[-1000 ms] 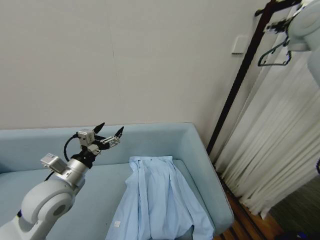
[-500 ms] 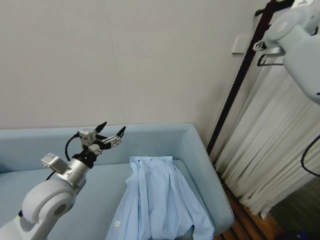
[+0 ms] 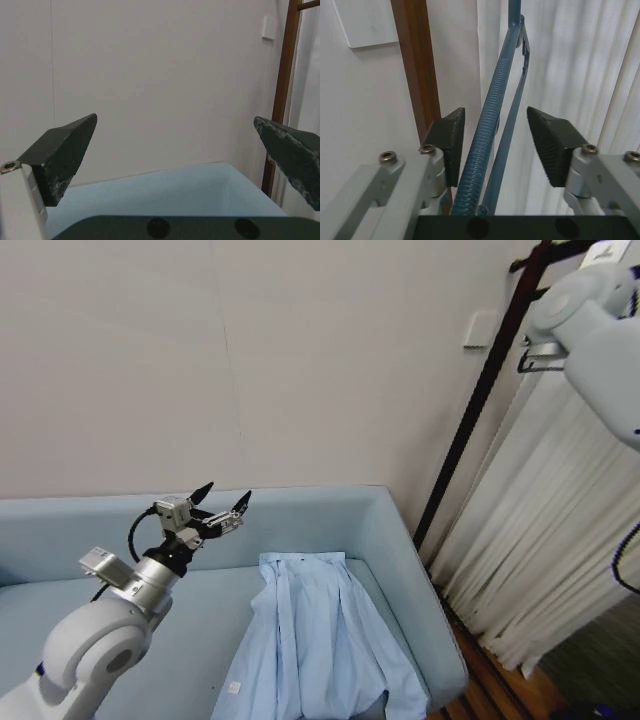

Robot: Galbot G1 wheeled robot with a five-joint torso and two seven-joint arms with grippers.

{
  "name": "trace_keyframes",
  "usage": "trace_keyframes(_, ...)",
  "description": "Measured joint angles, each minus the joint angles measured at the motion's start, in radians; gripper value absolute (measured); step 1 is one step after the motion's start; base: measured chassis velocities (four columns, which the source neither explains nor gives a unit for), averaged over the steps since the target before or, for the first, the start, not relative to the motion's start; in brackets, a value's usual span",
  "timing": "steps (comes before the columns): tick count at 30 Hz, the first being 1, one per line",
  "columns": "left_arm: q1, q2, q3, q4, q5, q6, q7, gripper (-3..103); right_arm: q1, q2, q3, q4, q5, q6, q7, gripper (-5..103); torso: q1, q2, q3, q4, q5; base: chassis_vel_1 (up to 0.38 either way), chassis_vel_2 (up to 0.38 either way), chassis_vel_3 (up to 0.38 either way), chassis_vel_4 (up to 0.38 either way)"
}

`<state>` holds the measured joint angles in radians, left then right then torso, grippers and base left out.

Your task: Pick up the clothes from the sofa and hang them on the clothes hanger.

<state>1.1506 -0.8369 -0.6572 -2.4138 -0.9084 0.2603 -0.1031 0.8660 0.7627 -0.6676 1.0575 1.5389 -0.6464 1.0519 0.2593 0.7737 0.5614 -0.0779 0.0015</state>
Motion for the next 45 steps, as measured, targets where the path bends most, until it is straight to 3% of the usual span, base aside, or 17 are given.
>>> trace_keyframes(3, 0.001, -0.002, 0.000, -0.001, 0.000, 0.000, 0.007, 100, 0.000, -0.010, -0.006, 0.010, -0.004, 0.003, -0.007, 30, 0.000, 0.000, 0.000, 0.0000, 0.0000, 0.000, 0.000, 0.000, 0.000)
trace_keyframes(10, 0.001, -0.013, 0.008, 0.006, 0.000, 0.000, 0.019, 100, 0.026, -0.029, -0.011, 0.053, 0.004, 0.012, -0.011, 9, 0.000, 0.000, 0.000, -0.0004, 0.0001, 0.000, 0.000, 0.000, 0.000)
trace_keyframes(21, 0.004, -0.023, 0.012, 0.011, 0.003, 0.000, 0.028, 100, 0.075, -0.048, -0.042, 0.085, -0.015, 0.021, -0.049, 8, 0.000, 0.000, 0.000, 0.0003, -0.0001, 0.000, 0.000, 0.000, 0.000)
trace_keyframes(28, 0.004, -0.021, 0.008, 0.011, 0.003, -0.001, 0.028, 100, 0.070, -0.120, -0.059, 0.214, -0.016, 0.021, -0.056, 8, 0.000, 0.000, 0.000, 0.0000, -0.0002, 0.000, 0.000, 0.000, 0.000)
trace_keyframes(35, 0.009, -0.018, 0.006, 0.010, 0.003, -0.001, 0.028, 100, 0.033, -0.251, -0.047, 0.459, 0.100, 0.002, -0.018, 8, 0.000, 0.000, 0.000, 0.0000, 0.0000, 0.000, 0.000, 0.000, 0.000)
trace_keyframes(38, 0.013, -0.018, 0.004, 0.020, 0.003, -0.002, 0.024, 100, -0.027, -0.351, 0.008, 0.614, 0.140, -0.004, -0.048, 8, 0.000, 0.000, 0.000, 0.0005, -0.0003, 0.000, 0.000, 0.000, 0.000)
trace_keyframes(39, 0.013, -0.018, 0.004, 0.020, 0.003, -0.002, 0.024, 100, -0.027, -0.351, 0.008, 0.614, 0.140, -0.004, -0.048, 8, 0.000, 0.000, 0.000, 0.0005, -0.0003, 0.000, 0.000, 0.000, 0.000)
trace_keyframes(42, 0.019, -0.023, 0.005, 0.057, 0.013, -0.002, 0.002, 100, -0.151, -0.493, 0.115, 0.803, 0.188, -0.026, -0.167, 8, 0.000, 0.000, 0.000, -0.0004, 0.0009, 0.000, 0.000, 0.000, 0.000)
trace_keyframes(45, 0.023, -0.033, 0.012, 0.116, 0.039, -0.004, -0.006, 100, -0.208, -0.592, 0.133, 0.925, 0.206, -0.029, -0.275, 8, 0.000, 0.000, 0.000, -0.0007, 0.0000, 0.000, 0.000, 0.000, 0.000)
